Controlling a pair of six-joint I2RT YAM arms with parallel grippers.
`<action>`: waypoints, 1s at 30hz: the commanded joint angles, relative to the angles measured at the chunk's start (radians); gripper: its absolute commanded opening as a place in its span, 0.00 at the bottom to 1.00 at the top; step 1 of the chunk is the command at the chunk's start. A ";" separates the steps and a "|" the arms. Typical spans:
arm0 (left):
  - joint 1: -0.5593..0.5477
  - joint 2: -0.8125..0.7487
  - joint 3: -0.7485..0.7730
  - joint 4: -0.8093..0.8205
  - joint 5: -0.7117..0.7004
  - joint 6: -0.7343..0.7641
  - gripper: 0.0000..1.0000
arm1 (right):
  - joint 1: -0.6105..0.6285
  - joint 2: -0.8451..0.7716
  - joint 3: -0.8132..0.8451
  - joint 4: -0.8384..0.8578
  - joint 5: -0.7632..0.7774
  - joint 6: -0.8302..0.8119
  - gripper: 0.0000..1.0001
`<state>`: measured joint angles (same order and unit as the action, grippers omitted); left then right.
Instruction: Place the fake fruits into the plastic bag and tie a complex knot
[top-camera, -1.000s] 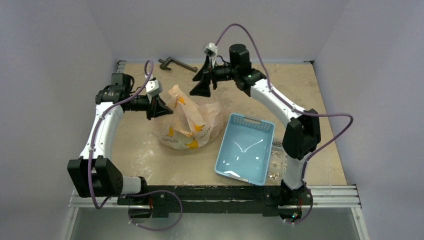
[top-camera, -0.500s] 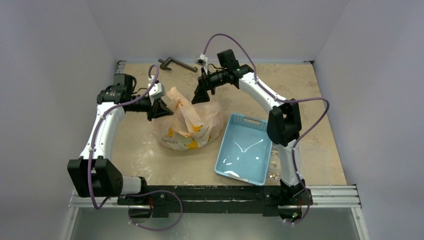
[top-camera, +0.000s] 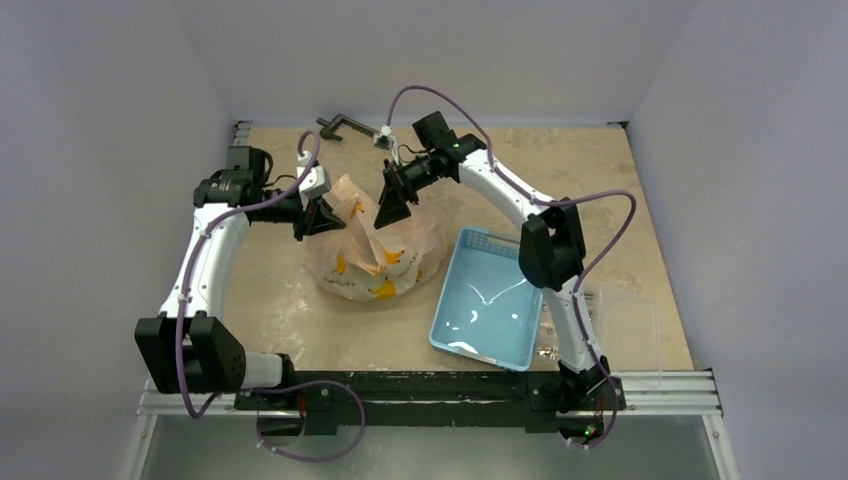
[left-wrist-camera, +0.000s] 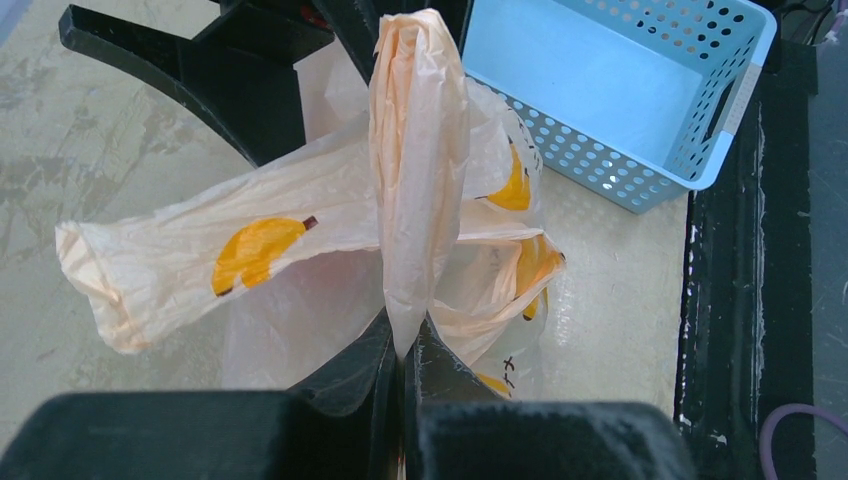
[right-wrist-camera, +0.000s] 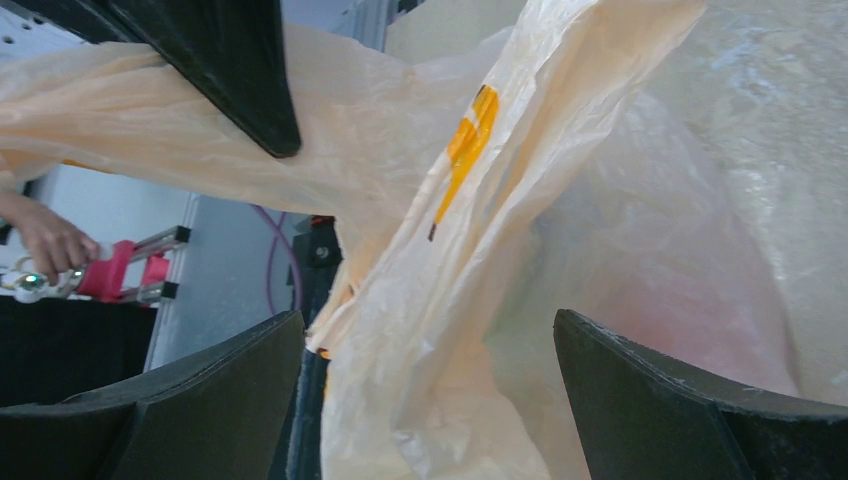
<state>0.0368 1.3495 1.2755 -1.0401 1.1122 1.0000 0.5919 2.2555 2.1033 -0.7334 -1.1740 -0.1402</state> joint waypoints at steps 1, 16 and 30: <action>-0.008 0.009 0.035 -0.001 0.014 0.058 0.00 | 0.015 -0.040 -0.013 0.041 -0.081 0.052 0.89; -0.138 0.106 0.068 -0.132 -0.139 0.133 0.00 | 0.010 -0.182 -0.205 0.291 -0.018 0.146 0.16; -0.169 0.183 0.116 -0.045 -0.172 0.015 0.00 | 0.041 -0.249 -0.273 0.302 0.023 0.029 0.93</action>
<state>-0.1162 1.5162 1.3388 -1.1213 0.9283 1.0641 0.6117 2.0266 1.8282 -0.4747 -1.1652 -0.0864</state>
